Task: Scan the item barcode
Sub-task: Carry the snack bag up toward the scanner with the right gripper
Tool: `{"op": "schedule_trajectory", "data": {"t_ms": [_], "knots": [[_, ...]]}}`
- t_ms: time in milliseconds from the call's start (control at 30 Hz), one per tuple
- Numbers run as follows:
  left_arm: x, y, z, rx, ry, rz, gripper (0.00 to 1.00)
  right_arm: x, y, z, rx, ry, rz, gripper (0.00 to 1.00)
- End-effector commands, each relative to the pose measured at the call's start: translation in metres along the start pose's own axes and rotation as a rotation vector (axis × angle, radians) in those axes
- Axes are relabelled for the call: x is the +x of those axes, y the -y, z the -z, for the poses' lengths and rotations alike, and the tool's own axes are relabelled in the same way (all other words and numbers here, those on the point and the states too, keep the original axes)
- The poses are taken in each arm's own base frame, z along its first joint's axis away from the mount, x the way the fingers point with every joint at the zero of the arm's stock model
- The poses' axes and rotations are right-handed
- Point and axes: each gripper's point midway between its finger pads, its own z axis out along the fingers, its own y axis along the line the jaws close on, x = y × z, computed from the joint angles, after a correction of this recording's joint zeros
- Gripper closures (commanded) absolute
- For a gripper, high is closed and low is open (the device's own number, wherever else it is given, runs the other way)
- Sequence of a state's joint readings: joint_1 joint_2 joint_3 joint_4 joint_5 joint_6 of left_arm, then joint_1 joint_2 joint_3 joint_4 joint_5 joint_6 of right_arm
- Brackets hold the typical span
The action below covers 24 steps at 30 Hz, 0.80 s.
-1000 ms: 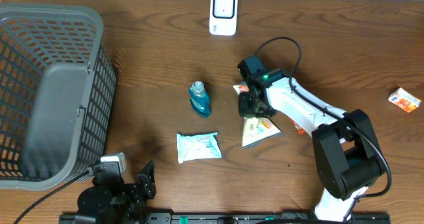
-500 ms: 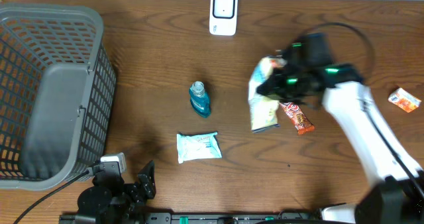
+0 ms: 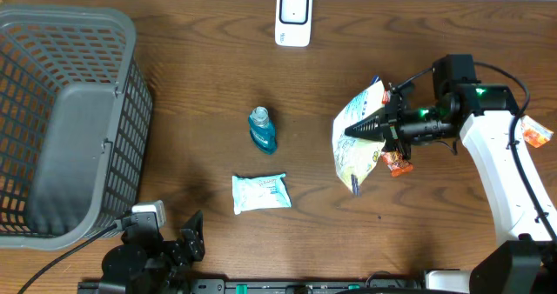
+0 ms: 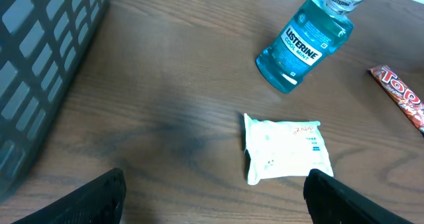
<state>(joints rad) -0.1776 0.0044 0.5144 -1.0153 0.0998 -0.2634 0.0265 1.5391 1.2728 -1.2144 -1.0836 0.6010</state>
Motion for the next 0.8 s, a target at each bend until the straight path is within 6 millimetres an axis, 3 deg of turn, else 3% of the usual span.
{"op": "schedule_trajectory", "data": {"t_ms": [0,100,300,400,500,667,767], "knots": [[0.000,0.000,0.000,0.002,0.000,-0.010,0.14,0.015,-0.008,0.003,-0.054,-0.071,-0.227,0.99],[0.000,0.000,0.000,0.002,0.000,-0.010,0.14,0.028,-0.015,0.004,-0.088,-0.137,-0.377,0.98],[0.000,0.000,0.000,0.002,0.000,-0.010,0.14,0.045,-0.047,0.014,-0.254,-0.281,-0.418,0.99],[0.000,0.000,0.000,0.002,0.000,-0.010,0.14,0.046,-0.050,0.016,-0.271,-0.293,-0.418,0.99],[0.000,0.000,0.000,0.002,0.000,-0.010,0.14,0.043,-0.050,0.016,-0.275,-0.284,-0.391,0.92],[0.000,0.000,0.000,0.002,0.000,-0.010,0.14,0.045,-0.065,0.022,-0.352,-0.326,-0.318,0.93],[0.000,0.000,0.000,0.002,0.000,-0.010,0.14,0.045,-0.065,0.022,-0.344,-0.335,-0.367,0.92]]}}
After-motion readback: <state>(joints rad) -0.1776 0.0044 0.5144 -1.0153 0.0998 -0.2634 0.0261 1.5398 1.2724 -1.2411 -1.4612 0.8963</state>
